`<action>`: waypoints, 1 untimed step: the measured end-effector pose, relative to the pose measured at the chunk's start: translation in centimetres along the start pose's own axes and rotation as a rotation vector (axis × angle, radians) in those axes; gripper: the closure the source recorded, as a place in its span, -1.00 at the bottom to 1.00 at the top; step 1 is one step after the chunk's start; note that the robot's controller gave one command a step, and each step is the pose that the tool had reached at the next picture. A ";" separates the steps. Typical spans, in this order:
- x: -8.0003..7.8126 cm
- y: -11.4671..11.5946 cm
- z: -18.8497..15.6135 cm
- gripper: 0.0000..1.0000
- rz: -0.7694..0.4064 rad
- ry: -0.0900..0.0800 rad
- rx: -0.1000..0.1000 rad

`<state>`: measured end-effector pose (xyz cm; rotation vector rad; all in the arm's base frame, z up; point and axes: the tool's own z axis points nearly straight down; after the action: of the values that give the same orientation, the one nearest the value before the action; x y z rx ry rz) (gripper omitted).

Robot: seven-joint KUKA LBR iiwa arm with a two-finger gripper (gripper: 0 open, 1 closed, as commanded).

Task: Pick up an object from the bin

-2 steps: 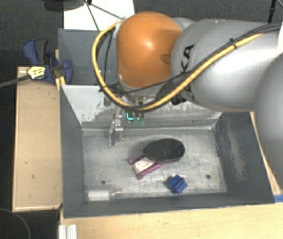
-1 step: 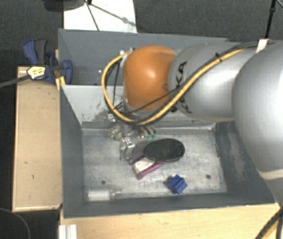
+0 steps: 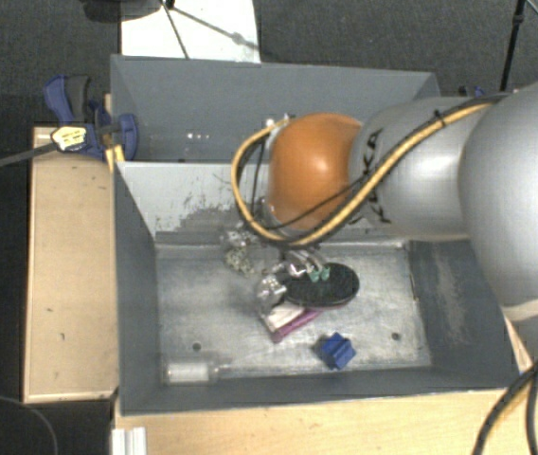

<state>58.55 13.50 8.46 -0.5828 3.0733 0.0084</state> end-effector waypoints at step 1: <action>3.8 -5.3 0.2 -1.00 -0.147 -0.012 -0.003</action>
Offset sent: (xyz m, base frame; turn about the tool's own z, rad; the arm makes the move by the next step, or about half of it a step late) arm -0.0235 -0.0705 -0.0146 -0.1527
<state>57.00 7.18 8.24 -0.8040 3.0112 0.0147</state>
